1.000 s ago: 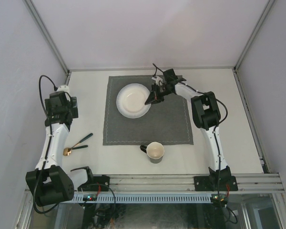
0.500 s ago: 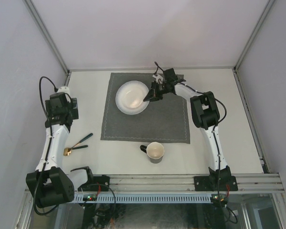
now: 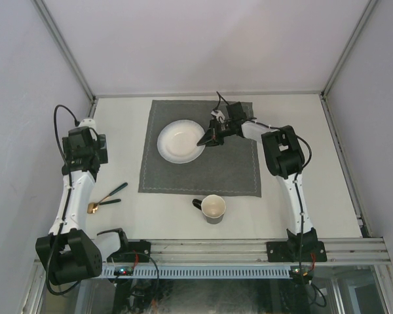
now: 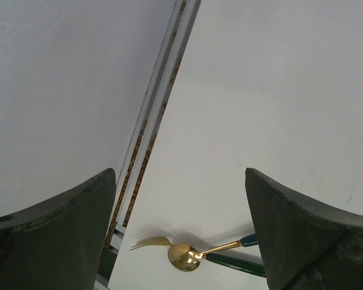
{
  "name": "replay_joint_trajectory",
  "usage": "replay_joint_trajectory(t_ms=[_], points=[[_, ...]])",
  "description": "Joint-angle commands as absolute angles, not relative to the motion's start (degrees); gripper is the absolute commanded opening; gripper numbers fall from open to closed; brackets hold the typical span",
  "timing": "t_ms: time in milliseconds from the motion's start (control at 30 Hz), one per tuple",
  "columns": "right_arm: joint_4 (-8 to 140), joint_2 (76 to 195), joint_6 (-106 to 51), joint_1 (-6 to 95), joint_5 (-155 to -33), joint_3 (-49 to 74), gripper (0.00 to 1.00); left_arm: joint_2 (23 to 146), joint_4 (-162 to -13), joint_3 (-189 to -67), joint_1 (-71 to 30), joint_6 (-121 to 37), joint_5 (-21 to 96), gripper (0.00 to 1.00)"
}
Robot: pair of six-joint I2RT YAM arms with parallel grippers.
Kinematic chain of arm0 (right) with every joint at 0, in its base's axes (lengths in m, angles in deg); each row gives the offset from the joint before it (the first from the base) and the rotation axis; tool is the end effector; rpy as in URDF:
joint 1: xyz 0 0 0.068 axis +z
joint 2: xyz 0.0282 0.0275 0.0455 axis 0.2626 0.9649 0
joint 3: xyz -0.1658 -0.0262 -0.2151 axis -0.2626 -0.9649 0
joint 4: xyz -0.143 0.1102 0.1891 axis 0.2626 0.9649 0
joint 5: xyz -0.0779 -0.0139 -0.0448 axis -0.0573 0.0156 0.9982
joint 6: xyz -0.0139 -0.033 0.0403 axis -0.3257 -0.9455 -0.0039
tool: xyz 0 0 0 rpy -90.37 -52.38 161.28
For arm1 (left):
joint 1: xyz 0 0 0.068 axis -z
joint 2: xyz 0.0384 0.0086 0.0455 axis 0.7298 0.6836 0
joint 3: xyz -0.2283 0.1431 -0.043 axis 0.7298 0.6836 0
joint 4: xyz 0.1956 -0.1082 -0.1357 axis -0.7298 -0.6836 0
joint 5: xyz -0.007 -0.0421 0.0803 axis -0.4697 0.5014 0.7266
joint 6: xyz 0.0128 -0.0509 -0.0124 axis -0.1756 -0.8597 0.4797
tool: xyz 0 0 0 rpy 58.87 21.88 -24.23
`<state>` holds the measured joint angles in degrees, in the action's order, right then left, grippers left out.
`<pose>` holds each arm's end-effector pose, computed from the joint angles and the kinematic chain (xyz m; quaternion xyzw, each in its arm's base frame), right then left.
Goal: Set the dinner table for one person
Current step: Adjust the plate on the napkin.
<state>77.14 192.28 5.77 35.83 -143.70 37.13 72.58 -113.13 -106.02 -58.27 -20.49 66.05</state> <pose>0.4645 0.2067 0.1195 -0.0282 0.8376 0.5441 0.0386 0.2326 0.0595 0.2896 -0.0883 0.8773 0.2383 0.4071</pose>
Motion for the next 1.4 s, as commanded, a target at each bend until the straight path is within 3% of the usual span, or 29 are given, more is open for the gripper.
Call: replay_joint_trajectory(t_ms=[0, 367, 1367], points=[[68.7, 183.9, 8.2, 34.9, -150.9, 37.5, 0.00, 71.8, -111.8, -104.8, -58.5, -20.1, 65.4, 0.91], [78.4, 183.1, -1.3, 35.1, -149.8, 36.9, 0.00, 71.3, -112.1, -104.8, -58.5, -20.1, 65.5, 0.91], [71.9, 183.2, 3.3, 25.2, -152.3, 32.5, 0.00, 72.2, -112.0, -104.8, -58.5, -20.1, 65.1, 0.91]])
